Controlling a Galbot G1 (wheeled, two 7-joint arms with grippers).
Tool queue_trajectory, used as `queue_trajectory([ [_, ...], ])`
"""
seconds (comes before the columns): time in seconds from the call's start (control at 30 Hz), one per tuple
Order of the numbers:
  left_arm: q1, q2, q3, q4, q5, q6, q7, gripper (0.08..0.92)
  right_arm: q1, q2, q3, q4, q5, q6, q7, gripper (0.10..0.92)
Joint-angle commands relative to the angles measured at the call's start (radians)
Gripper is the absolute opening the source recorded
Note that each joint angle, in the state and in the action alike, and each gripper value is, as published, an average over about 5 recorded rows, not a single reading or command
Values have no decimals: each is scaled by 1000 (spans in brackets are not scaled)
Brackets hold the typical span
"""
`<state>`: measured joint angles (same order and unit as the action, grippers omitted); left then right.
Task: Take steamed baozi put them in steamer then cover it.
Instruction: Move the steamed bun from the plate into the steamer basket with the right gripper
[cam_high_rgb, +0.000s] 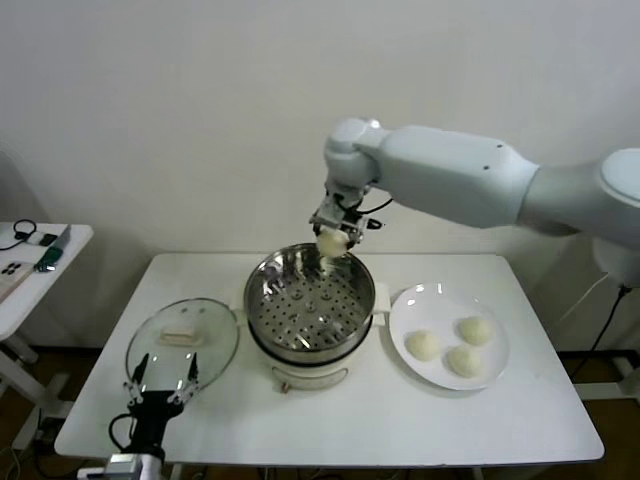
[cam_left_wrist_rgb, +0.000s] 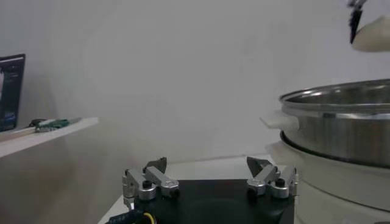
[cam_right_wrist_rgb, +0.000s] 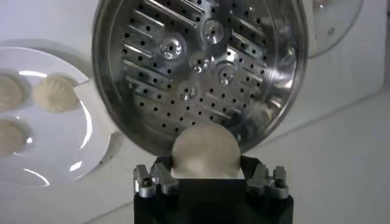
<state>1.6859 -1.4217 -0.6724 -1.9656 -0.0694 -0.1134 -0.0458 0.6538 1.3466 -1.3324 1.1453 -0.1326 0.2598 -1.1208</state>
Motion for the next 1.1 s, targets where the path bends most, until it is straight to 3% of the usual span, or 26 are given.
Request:
queue_trajectory([
  [0.03,4,10,-2,-1,-1,-2,0,823,-139,126,12,-100,-151,56,3,721],
  [0.37,0,10,-9,11,1,-11,-2,823,-223,154,36,-168,-247,100,7,725],
  [0.7,1,10,-10,29,-3,-20,-3,823,-237,152,38,-178,-230,94,9,732],
  [0.93,1,7,-9,28,-3,-21,-3,823,-225,139,51,-171,-220,90,20,816],
  [1.1,5,5,-9,29,-3,-24,-3,823,-180,104,48,-114,-189,93,3,822],
])
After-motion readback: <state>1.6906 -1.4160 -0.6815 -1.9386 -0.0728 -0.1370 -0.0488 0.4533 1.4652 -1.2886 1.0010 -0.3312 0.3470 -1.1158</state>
